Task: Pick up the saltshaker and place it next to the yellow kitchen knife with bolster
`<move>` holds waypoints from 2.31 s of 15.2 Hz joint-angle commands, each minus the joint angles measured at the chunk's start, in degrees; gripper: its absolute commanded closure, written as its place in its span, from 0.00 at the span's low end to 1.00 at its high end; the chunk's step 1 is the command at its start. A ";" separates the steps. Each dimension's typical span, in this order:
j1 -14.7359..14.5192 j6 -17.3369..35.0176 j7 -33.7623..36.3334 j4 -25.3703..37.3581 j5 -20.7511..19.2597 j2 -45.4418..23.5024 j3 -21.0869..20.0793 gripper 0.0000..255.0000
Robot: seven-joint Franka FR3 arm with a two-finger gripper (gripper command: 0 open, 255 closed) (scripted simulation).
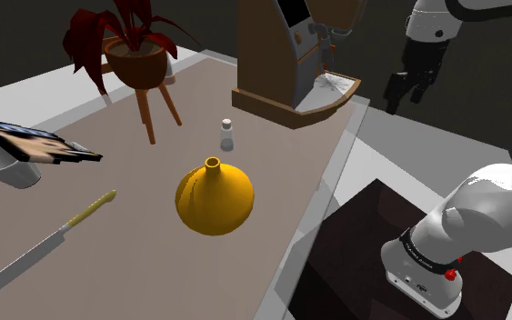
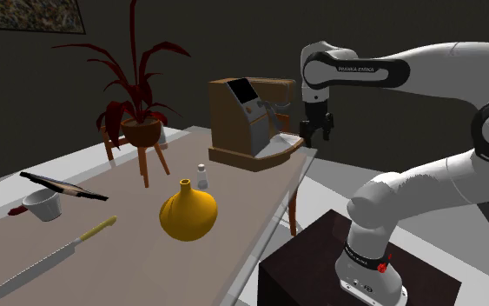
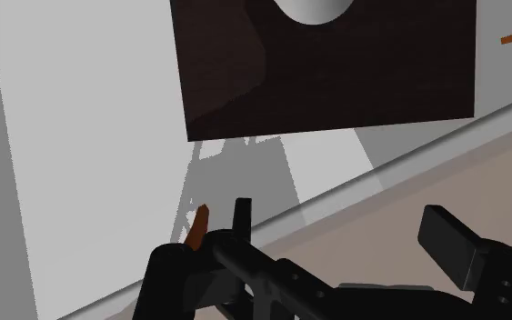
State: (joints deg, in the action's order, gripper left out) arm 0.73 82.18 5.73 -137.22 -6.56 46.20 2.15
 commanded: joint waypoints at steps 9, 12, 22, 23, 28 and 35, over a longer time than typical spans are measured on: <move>-3.00 10.82 6.29 2.18 6.03 -11.06 -4.95 0.00; -4.00 14.55 8.38 4.10 7.66 -15.81 -6.70 0.00; -6.59 24.51 14.91 14.75 10.31 -33.03 -12.07 0.00; -6.83 25.24 15.57 16.17 10.32 -34.83 -12.55 0.00; -8.14 28.13 18.93 24.26 9.62 -44.08 -14.69 0.00; -10.85 29.62 23.59 38.78 6.98 -57.75 -16.66 0.00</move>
State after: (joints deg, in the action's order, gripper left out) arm -9.69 111.35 28.69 -99.95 0.74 -9.99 -14.27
